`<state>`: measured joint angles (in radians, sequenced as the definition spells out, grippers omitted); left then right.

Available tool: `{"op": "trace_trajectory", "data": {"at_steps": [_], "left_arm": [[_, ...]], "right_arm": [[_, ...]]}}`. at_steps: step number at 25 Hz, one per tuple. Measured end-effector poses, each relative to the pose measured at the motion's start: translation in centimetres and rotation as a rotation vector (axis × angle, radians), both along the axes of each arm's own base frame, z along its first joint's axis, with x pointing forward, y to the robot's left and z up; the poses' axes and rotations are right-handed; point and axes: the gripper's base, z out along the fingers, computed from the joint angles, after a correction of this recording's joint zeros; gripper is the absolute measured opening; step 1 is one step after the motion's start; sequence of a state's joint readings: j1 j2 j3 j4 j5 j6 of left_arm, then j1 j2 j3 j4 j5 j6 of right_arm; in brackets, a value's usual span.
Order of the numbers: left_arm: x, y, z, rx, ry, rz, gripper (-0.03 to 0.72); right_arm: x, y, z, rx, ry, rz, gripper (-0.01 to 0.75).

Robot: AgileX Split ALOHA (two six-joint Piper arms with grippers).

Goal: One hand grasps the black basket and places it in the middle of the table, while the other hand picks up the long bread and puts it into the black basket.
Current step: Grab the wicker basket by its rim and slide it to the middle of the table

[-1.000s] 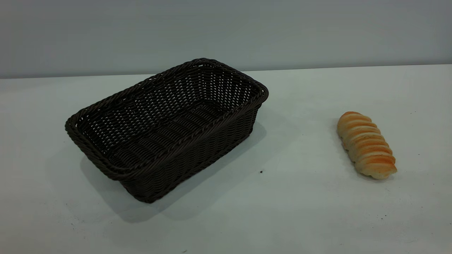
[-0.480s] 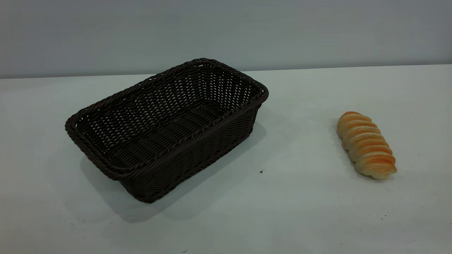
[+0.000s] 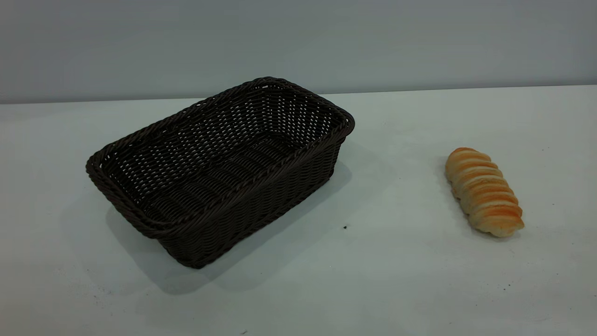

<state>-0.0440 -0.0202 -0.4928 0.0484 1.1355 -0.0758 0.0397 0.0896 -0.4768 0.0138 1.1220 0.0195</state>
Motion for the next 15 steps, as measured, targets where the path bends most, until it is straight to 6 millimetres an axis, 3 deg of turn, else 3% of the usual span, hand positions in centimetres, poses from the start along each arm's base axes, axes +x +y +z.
{"op": "trace_trajectory", "data": {"at_steps": [15], "left_arm": [[0.00,-0.04,0.00,0.000,0.000,-0.005,0.564]], "right_arm": [[0.00,0.00,0.00,0.000,0.000,0.000,0.238]]}}
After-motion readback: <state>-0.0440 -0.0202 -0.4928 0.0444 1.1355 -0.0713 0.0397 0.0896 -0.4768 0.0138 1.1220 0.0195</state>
